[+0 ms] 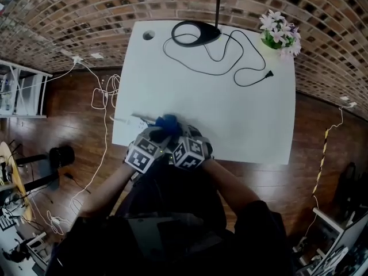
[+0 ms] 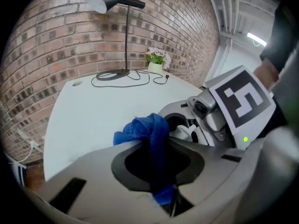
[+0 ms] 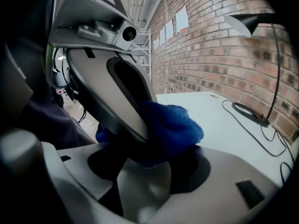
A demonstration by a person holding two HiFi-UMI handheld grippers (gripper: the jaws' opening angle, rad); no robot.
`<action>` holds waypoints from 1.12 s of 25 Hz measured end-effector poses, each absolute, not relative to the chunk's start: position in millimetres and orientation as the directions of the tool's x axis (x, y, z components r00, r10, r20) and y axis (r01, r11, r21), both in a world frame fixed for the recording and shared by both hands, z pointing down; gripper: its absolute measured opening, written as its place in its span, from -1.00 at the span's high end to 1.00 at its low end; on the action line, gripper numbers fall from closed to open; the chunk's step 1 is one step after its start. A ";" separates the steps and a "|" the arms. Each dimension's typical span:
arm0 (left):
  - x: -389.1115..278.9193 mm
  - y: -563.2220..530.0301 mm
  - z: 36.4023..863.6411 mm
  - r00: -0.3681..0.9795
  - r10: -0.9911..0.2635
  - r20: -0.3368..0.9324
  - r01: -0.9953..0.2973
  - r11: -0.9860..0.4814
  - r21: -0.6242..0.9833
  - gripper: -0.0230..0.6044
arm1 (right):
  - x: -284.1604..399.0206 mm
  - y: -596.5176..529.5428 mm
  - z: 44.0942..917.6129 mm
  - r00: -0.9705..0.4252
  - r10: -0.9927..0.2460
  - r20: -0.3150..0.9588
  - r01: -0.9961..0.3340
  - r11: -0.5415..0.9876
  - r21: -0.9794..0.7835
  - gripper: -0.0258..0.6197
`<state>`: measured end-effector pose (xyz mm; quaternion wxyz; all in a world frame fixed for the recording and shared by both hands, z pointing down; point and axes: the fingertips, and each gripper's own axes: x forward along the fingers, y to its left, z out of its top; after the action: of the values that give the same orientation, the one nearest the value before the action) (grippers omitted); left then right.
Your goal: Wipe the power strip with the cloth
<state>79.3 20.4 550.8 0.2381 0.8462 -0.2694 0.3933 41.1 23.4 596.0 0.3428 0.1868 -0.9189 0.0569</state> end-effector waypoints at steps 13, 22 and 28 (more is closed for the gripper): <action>28.0 -88.3 533.5 0.506 -0.399 0.765 -0.763 -0.621 0.180 0.58 | 43.6 25.3 596.9 -0.694 -0.264 0.670 -0.372 0.928 -0.020 0.03; 35.8 -141.6 547.2 0.487 -0.300 0.820 -0.656 -0.746 0.116 0.08 | 54.2 35.9 575.5 -0.773 -0.109 0.625 -0.357 0.889 -0.287 -0.13; 27.0 -155.2 525.8 0.565 -0.356 0.744 -0.665 -0.731 0.155 0.07 | 94.1 13.3 538.8 -0.833 -0.212 0.511 -0.482 0.731 -0.482 -0.20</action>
<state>27.0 -155.2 525.8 0.2146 0.8581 -0.2975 0.3593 94.1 13.3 538.8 0.2160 0.1917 -0.9050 0.3122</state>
